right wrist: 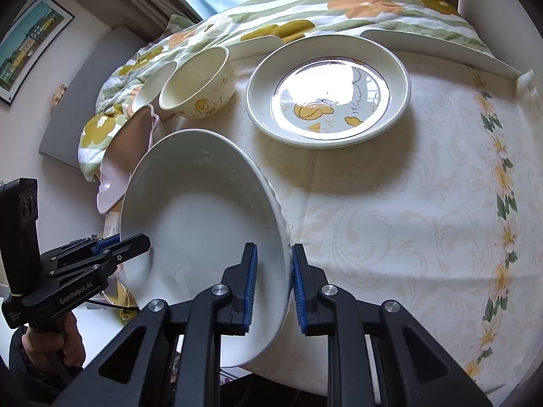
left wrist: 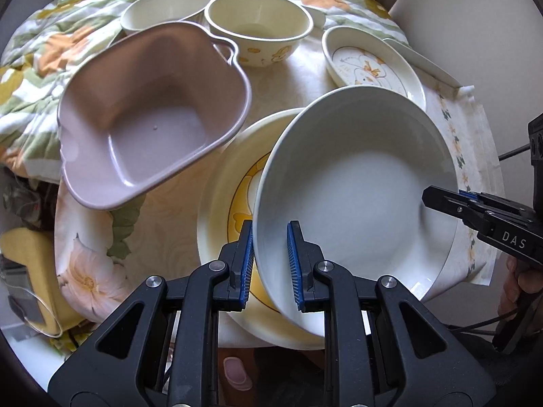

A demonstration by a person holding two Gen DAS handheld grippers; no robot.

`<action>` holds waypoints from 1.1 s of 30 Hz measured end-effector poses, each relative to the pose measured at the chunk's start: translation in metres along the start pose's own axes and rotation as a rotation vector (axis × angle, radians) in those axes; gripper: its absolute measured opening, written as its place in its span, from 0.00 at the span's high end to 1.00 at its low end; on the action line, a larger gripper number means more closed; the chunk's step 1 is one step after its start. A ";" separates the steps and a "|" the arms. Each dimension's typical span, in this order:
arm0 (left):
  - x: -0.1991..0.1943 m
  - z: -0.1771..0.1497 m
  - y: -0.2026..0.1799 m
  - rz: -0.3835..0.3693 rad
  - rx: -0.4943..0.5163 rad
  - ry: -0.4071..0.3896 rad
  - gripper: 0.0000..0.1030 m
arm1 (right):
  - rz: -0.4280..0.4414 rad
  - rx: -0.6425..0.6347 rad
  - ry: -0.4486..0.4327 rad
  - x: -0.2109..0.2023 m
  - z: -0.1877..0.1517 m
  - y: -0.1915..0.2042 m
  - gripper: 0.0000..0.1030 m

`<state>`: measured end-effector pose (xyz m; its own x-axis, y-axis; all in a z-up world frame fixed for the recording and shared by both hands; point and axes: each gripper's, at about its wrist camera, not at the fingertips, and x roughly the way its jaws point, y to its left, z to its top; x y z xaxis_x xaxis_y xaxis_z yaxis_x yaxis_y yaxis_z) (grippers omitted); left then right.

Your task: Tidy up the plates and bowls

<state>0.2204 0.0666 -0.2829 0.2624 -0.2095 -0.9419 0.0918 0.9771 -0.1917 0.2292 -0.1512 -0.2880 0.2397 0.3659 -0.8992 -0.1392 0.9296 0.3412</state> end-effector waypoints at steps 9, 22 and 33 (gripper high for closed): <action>0.016 0.004 -0.003 0.052 -0.006 0.012 0.84 | -0.031 -0.063 0.016 0.011 0.000 0.009 0.82; 0.027 -0.004 -0.032 0.180 0.097 -0.018 0.84 | -0.095 -0.137 -0.001 0.014 -0.002 0.014 0.82; 0.031 -0.017 -0.065 0.389 0.279 -0.093 0.84 | -0.247 -0.318 -0.047 0.020 -0.012 0.036 0.82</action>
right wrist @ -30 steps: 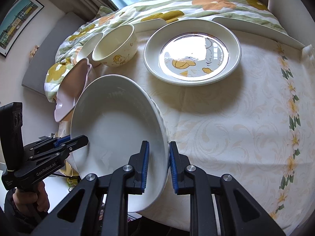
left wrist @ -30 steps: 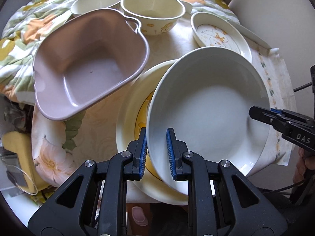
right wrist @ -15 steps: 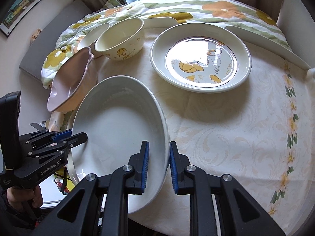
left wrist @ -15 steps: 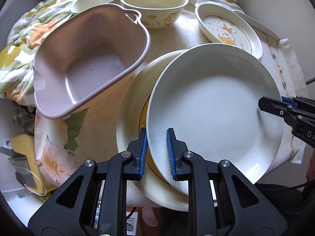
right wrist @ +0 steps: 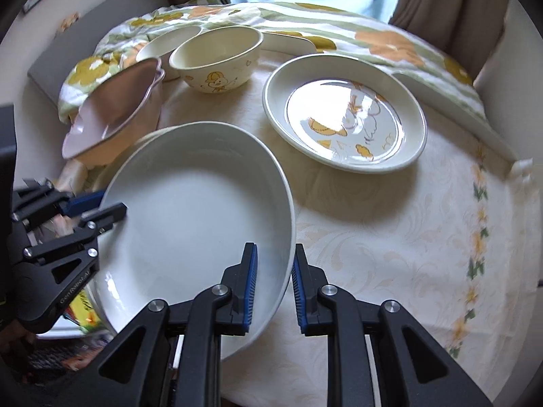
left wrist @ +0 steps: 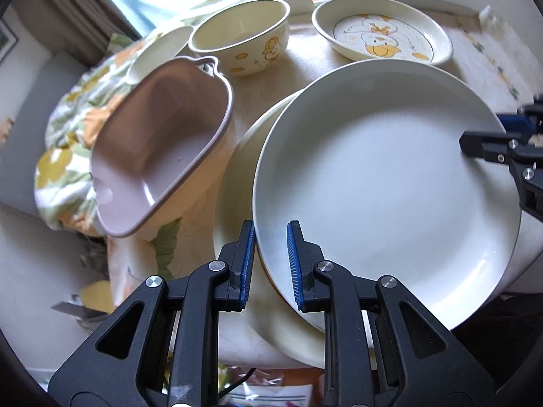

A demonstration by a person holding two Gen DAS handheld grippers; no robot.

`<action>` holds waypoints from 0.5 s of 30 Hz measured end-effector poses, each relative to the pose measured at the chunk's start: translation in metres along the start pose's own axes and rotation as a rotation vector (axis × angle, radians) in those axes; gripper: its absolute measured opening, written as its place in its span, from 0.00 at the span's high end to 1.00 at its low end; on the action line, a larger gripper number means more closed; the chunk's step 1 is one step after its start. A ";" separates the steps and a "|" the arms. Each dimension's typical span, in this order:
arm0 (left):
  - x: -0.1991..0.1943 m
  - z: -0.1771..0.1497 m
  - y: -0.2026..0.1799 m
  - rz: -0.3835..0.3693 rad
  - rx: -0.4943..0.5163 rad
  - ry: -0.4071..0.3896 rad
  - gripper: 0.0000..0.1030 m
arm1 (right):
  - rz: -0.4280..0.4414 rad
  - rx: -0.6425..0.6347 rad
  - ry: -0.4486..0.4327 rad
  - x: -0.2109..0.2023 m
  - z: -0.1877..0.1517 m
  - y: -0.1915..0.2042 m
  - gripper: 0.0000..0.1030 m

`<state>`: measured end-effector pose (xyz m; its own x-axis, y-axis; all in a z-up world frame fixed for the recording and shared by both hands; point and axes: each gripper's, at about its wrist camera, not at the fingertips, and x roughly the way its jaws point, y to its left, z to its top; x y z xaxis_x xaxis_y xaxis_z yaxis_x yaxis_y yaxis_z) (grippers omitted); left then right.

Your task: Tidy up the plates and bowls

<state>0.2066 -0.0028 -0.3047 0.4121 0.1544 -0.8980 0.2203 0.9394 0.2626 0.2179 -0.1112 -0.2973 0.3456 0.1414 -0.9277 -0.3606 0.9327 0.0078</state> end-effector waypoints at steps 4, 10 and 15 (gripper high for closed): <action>0.001 0.000 0.005 0.004 -0.005 -0.006 0.84 | -0.024 -0.024 -0.007 0.001 -0.001 0.002 0.82; -0.001 -0.006 0.008 0.032 -0.003 -0.013 0.84 | -0.058 -0.071 0.002 0.006 0.000 0.012 0.82; -0.002 -0.006 0.005 0.055 0.005 -0.017 0.84 | -0.101 -0.110 -0.005 0.008 0.002 0.020 0.82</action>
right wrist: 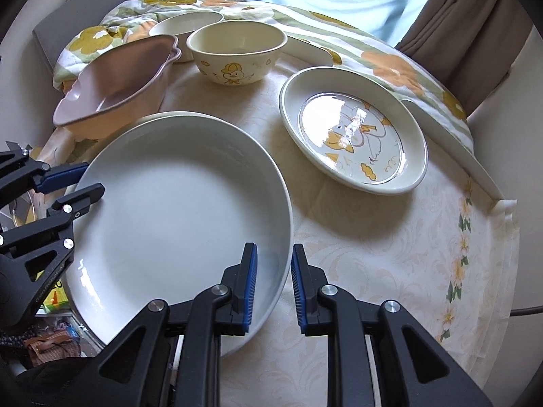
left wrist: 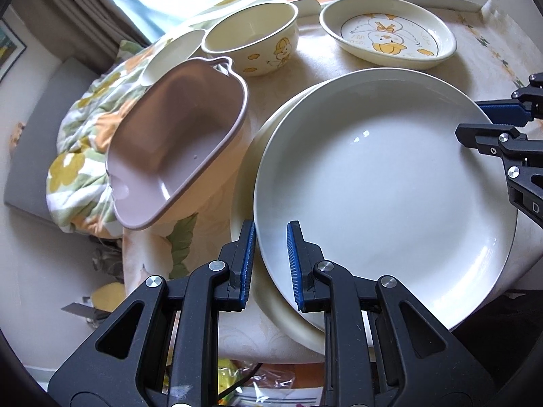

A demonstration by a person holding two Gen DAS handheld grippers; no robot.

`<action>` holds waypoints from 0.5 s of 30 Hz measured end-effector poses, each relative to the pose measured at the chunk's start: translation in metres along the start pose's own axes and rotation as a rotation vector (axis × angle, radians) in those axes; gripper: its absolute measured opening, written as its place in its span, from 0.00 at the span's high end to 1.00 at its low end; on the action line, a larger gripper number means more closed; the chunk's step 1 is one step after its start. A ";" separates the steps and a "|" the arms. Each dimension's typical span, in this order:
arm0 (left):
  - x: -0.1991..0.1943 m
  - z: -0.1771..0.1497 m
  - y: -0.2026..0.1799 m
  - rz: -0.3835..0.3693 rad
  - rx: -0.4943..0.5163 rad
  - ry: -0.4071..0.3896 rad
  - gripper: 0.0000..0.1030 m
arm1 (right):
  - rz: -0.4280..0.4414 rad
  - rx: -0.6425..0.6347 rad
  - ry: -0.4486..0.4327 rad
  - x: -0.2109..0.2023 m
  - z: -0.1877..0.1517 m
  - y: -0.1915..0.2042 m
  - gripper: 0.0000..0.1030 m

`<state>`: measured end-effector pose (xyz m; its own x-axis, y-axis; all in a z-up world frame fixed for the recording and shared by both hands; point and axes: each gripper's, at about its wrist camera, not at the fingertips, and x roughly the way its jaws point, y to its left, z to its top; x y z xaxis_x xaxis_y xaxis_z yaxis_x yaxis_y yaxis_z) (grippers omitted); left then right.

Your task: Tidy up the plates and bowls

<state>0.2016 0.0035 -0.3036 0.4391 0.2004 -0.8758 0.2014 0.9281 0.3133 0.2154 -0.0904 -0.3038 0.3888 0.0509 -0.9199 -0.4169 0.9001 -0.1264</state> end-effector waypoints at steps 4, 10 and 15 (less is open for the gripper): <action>-0.001 0.000 0.002 0.016 -0.004 -0.005 0.84 | -0.013 -0.006 0.000 0.000 0.000 0.002 0.82; -0.001 0.001 0.002 0.015 -0.006 -0.005 0.84 | -0.015 -0.004 -0.004 0.000 0.000 0.002 0.82; -0.005 0.004 0.006 -0.010 -0.022 -0.002 0.84 | -0.004 0.005 -0.002 -0.001 0.000 0.000 0.82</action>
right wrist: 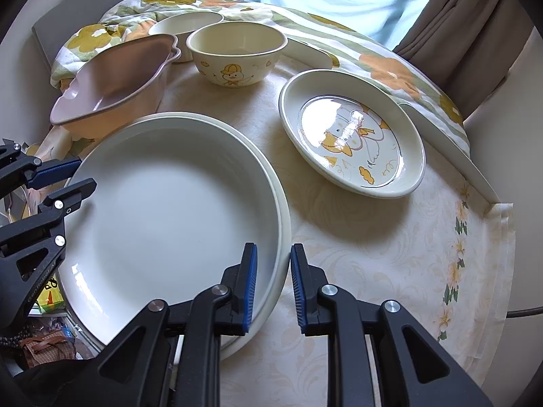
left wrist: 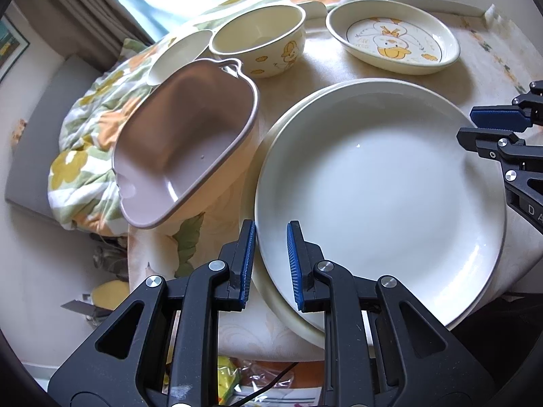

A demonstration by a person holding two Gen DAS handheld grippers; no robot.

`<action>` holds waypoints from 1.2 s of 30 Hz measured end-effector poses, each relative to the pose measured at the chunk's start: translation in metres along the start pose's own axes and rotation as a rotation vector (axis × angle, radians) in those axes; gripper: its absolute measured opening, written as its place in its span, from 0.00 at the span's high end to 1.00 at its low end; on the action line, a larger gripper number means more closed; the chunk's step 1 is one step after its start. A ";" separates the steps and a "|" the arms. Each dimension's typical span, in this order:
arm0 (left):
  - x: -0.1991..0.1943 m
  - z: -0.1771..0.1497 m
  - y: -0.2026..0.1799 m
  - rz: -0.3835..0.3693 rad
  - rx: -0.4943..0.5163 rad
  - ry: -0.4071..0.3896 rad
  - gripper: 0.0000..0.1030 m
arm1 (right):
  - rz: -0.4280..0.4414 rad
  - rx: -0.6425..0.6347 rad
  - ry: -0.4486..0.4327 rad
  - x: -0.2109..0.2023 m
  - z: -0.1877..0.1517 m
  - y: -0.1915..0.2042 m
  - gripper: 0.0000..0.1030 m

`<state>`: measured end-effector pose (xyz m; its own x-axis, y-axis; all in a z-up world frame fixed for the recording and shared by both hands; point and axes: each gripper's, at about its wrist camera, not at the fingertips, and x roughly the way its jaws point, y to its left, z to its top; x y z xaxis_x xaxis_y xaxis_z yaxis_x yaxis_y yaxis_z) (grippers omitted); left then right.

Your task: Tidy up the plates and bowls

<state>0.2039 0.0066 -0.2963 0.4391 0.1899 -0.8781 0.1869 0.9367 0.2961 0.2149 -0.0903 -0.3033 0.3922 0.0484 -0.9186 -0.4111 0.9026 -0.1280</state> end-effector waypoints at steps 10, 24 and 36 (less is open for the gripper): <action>-0.077 0.031 0.029 -0.031 -0.091 -0.223 0.83 | 0.132 0.168 -0.153 -0.062 0.012 -0.040 0.60; -0.094 0.106 0.011 -0.215 -0.192 -0.305 0.00 | 0.126 0.318 -0.305 -0.112 0.005 -0.148 0.05; 0.026 0.159 -0.024 -0.406 -0.466 -0.002 0.08 | 0.349 0.199 -0.094 0.006 0.066 -0.224 0.20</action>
<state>0.3508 -0.0578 -0.2660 0.4149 -0.2092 -0.8855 -0.0638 0.9641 -0.2577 0.3640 -0.2640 -0.2550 0.3349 0.3972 -0.8545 -0.3695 0.8895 0.2687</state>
